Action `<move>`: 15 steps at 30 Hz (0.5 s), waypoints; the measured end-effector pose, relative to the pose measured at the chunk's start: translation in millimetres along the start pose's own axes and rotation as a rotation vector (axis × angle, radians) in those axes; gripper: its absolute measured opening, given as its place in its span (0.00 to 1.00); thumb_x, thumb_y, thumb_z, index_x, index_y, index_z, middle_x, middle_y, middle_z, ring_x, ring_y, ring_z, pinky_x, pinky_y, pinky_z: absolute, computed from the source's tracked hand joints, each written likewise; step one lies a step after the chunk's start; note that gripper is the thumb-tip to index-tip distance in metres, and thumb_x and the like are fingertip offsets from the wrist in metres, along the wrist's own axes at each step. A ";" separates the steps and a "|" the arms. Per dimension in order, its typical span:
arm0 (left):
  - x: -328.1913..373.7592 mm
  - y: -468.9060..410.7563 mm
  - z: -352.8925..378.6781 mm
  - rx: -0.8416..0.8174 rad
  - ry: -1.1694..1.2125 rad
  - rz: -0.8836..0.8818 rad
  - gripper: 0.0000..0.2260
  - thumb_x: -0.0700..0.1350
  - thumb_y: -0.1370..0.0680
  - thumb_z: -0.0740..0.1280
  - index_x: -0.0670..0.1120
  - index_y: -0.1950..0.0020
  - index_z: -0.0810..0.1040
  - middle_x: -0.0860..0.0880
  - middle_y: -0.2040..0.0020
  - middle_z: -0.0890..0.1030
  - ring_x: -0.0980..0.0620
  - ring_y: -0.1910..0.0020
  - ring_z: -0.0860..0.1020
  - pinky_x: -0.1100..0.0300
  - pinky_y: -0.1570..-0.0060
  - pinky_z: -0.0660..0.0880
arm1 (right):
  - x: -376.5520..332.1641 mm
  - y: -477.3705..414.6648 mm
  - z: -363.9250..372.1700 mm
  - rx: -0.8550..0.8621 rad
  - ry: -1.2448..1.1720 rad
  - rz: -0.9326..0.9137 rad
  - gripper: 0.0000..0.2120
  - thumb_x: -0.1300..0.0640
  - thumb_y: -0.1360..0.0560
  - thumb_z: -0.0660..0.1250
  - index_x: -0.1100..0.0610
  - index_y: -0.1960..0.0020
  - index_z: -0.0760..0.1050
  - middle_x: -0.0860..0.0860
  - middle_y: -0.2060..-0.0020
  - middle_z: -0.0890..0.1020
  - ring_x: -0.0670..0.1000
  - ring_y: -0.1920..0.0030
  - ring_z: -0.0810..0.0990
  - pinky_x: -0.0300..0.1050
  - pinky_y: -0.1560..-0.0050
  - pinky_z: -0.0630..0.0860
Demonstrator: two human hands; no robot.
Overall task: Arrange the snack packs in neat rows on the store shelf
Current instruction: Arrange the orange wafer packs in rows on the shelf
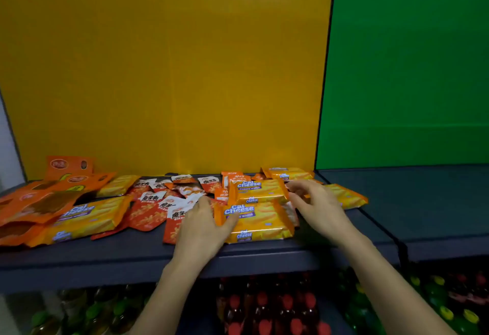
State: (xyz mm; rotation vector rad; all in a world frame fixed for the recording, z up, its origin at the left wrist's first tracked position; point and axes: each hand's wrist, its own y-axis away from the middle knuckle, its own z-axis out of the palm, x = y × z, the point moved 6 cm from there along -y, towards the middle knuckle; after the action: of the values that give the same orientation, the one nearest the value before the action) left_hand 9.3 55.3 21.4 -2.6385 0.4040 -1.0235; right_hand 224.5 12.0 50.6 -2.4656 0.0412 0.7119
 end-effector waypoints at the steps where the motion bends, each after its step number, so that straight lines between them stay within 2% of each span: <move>1: 0.8 -4.3 4.9 -0.023 -0.015 -0.037 0.26 0.62 0.28 0.65 0.44 0.40 0.67 0.47 0.44 0.76 0.47 0.47 0.74 0.58 0.55 0.67 | 6.2 -11.6 3.9 -0.022 0.008 0.024 0.15 0.54 0.23 0.63 0.55 0.38 0.75 0.50 0.42 0.79 0.48 0.43 0.76 0.39 0.47 0.69; 4: 1.6 -12.1 14.3 -0.068 -0.058 -0.126 0.30 0.65 0.30 0.66 0.44 0.40 0.66 0.48 0.45 0.76 0.49 0.50 0.73 0.58 0.57 0.68 | 16.5 -38.9 16.4 -0.112 0.048 0.099 0.18 0.50 0.23 0.62 0.57 0.36 0.73 0.53 0.40 0.79 0.52 0.42 0.77 0.46 0.44 0.72; 7: 2.6 -18.2 20.4 -0.093 -0.012 -0.180 0.35 0.66 0.35 0.69 0.45 0.38 0.65 0.49 0.44 0.76 0.48 0.46 0.75 0.59 0.55 0.69 | 30.5 -60.1 33.2 -0.163 0.114 0.168 0.23 0.44 0.24 0.62 0.59 0.37 0.73 0.56 0.40 0.78 0.56 0.41 0.76 0.47 0.45 0.72; 10: 6.2 -23.3 24.0 -0.127 0.027 -0.213 0.37 0.64 0.37 0.72 0.46 0.37 0.64 0.49 0.41 0.75 0.50 0.43 0.74 0.61 0.52 0.69 | 37.9 -72.3 43.6 -0.211 0.192 0.229 0.29 0.36 0.28 0.62 0.61 0.44 0.74 0.58 0.44 0.79 0.58 0.45 0.76 0.47 0.53 0.70; 12: 7.1 -26.9 26.9 -0.156 0.040 -0.221 0.38 0.64 0.38 0.73 0.46 0.37 0.63 0.49 0.39 0.74 0.50 0.42 0.74 0.61 0.51 0.69 | 37.5 -78.0 50.5 -0.244 0.220 0.253 0.34 0.32 0.31 0.63 0.62 0.43 0.73 0.58 0.43 0.78 0.58 0.44 0.76 0.47 0.55 0.69; 15: 2.4 -33.5 29.5 -0.196 0.042 -0.234 0.39 0.64 0.41 0.74 0.47 0.39 0.62 0.49 0.39 0.74 0.49 0.42 0.75 0.59 0.49 0.71 | 36.4 -84.2 58.8 -0.326 0.255 0.317 0.42 0.30 0.34 0.64 0.62 0.35 0.68 0.58 0.37 0.75 0.58 0.38 0.74 0.48 0.46 0.72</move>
State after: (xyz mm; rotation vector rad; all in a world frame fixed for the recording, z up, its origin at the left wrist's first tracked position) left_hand 36.5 89.9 13.9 -2.8966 0.2173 -1.1639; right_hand 242.5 118.3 34.6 -2.8887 0.4544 0.5610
